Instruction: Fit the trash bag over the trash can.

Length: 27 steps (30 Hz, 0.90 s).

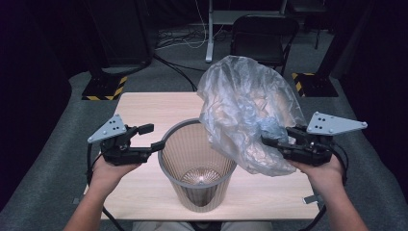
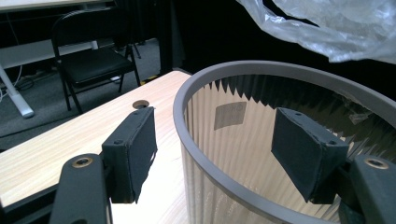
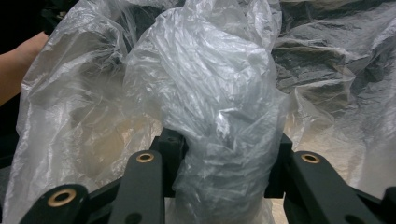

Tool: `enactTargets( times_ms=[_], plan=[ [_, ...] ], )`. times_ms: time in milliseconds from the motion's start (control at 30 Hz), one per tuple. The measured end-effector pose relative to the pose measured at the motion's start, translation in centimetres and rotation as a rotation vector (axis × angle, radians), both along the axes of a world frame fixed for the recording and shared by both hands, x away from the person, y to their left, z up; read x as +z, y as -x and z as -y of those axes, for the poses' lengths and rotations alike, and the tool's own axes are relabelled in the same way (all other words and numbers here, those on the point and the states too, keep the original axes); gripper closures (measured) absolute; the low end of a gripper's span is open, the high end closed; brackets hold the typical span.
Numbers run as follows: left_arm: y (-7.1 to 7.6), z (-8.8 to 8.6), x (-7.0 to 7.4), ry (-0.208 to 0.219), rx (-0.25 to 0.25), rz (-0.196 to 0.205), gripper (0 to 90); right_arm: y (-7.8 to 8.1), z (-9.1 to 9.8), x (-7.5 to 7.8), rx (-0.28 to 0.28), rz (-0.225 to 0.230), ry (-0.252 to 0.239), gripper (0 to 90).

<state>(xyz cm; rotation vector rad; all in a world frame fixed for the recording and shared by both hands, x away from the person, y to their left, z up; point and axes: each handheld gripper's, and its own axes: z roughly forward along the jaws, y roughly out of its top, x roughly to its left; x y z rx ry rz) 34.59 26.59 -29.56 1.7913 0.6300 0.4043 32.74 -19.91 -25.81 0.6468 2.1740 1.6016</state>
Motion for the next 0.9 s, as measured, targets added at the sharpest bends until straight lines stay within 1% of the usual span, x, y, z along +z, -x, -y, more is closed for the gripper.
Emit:
enactTargets(
  times_ms=[100, 200, 367, 500, 667, 733, 800, 900],
  plan=[
    [0.2, 0.1, 0.2, 0.0, -0.005, 0.003, 30.5, 0.1, -1.0, -0.3, 0.027, -0.001, -0.004, 61.3],
    [0.2, 0.3, 0.3, -0.001, -0.01, 0.002, 30.5, 0.1, -2.1, -0.9, 0.051, -0.013, -0.006, 61.2],
    [0.0, 0.7, 0.2, 0.006, -0.027, -0.017, 31.9, -0.3, -3.8, -2.2, 0.089, -0.038, -0.012, 61.2],
    [-0.3, 1.1, 0.1, 0.013, -0.032, -0.03, 33.1, -0.5, -4.9, -3.0, 0.108, -0.048, -0.011, 61.2],
    [-0.7, 1.5, 0.0, 0.019, -0.04, -0.035, 33.9, -0.6, -5.5, -3.2, 0.122, -0.048, -0.012, 61.2],
    [-0.9, 1.7, -0.1, 0.028, -0.042, -0.043, 34.2, -0.5, -5.7, -3.2, 0.124, -0.045, -0.013, 61.2],
    [-1.1, 2.0, -0.2, 0.028, -0.041, -0.05, 34.7, -0.4, -5.7, -3.2, 0.126, -0.041, -0.015, 61.2],
    [-1.2, 2.3, -0.2, 0.029, -0.062, -0.053, 39.9, -0.3, -5.8, -3.1, 0.129, -0.037, -0.018, 61.3]
  ],
)
